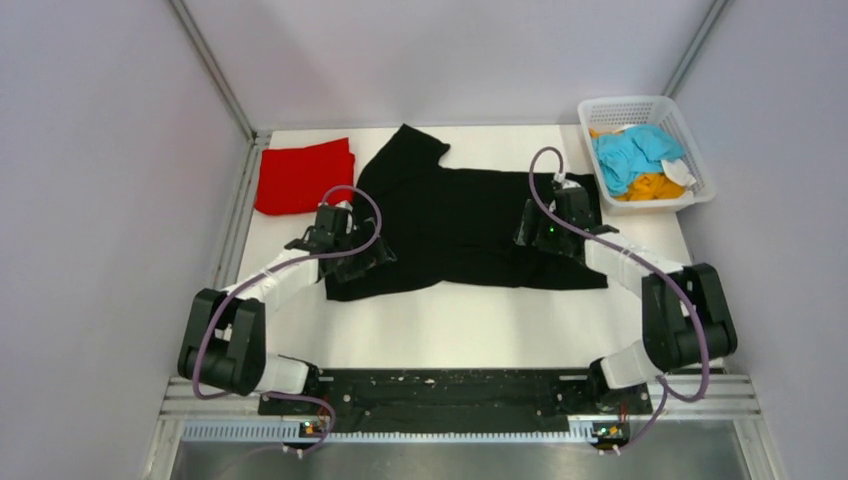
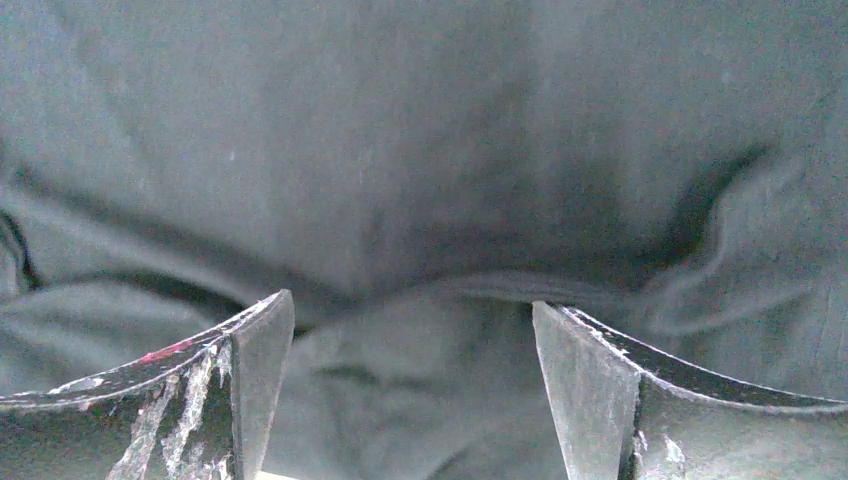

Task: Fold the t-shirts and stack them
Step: Fold the flattened tshirt in 1/3 of the way

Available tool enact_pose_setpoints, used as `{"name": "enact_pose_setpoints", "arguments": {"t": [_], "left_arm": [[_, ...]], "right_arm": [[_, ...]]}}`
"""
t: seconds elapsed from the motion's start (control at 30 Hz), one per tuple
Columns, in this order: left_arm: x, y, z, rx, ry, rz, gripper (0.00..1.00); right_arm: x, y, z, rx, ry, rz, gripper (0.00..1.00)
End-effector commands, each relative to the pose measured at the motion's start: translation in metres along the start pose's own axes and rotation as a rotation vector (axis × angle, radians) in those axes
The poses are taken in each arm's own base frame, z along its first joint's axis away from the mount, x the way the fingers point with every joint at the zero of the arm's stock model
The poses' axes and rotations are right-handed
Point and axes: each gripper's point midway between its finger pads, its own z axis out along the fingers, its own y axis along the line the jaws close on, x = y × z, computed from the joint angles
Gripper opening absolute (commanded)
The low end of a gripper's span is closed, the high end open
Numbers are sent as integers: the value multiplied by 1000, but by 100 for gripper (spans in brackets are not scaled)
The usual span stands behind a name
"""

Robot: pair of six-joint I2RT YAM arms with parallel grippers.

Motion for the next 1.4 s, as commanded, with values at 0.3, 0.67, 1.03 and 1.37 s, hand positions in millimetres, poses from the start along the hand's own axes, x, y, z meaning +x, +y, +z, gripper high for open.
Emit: {"name": "enact_pose_setpoints", "arguments": {"t": [0.3, 0.67, 1.03, 1.37], "left_arm": [[-28, 1, -2, -44, -128, -21, 99], [-25, -6, 6, 19, -128, -34, 99], [10, 26, 32, -50, -45, -108, 99], [26, 59, 30, -186, -41, -148, 99]], "right_arm": [[-95, -35, 25, 274, -149, -4, 90], [-20, -134, -63, 571, -129, 229, 94], [20, -175, -43, 624, -22, 445, 54], [34, -177, -25, 604, -19, 465, 15]]}}
